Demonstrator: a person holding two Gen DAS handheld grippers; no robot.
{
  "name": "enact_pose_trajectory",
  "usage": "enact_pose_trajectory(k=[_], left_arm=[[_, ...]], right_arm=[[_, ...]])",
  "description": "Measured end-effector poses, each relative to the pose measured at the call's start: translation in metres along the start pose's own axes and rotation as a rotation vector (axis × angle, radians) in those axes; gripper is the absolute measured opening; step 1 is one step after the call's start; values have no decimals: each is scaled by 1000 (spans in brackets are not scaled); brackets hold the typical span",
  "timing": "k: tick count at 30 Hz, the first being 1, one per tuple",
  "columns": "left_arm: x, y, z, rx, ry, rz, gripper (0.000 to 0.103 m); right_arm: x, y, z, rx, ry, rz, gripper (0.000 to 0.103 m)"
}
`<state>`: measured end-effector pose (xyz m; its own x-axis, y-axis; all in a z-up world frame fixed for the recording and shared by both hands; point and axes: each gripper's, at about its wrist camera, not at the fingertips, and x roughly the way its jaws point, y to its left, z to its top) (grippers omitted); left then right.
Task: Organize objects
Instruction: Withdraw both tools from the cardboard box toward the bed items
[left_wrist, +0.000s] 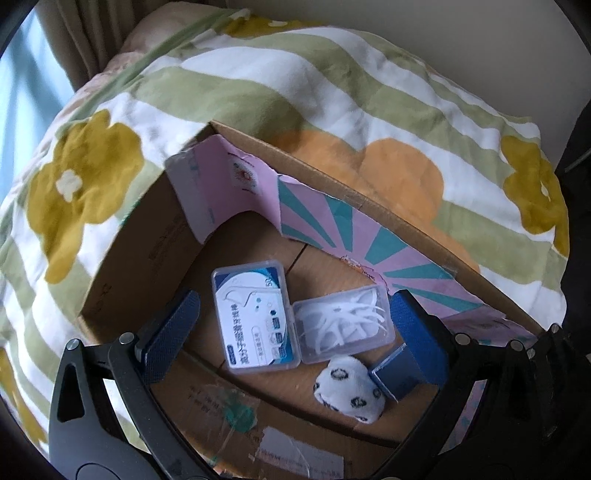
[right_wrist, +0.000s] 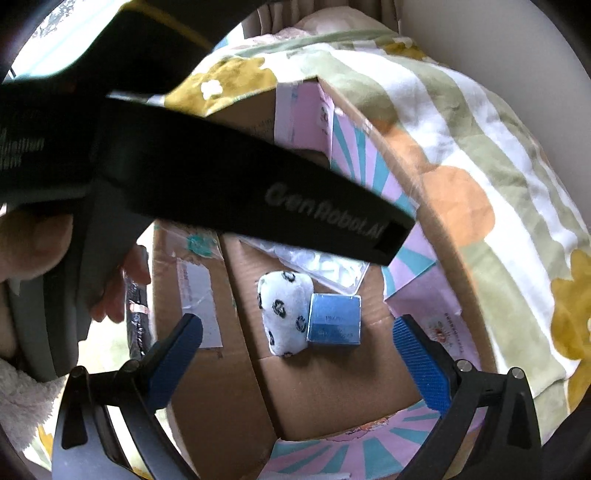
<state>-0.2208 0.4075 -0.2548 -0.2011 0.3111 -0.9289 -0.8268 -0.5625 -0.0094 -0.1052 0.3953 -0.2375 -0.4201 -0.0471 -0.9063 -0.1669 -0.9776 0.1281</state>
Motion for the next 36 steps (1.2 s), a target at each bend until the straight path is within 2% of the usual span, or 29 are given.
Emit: enact_pose_trajectory(k=[6, 10, 20, 28, 36], left_arm=[[-34, 1, -3, -21, -15, 19, 103], [-66, 3, -5, -54, -35, 26, 103], [-171, 22, -32, -224, -114, 50, 103], [-259, 40, -89, -358, -201, 134, 103], [-333, 63, -173, -532, -274, 219, 103]], right_arm=[[-33, 2, 10, -18, -21, 9, 102], [-53, 20, 20, -44, -31, 9, 102], [-121, 43, 17, -139, -95, 49, 102], [-173, 83, 13, -237, -150, 106, 102], [-198, 131, 5, -343, -158, 199, 102]])
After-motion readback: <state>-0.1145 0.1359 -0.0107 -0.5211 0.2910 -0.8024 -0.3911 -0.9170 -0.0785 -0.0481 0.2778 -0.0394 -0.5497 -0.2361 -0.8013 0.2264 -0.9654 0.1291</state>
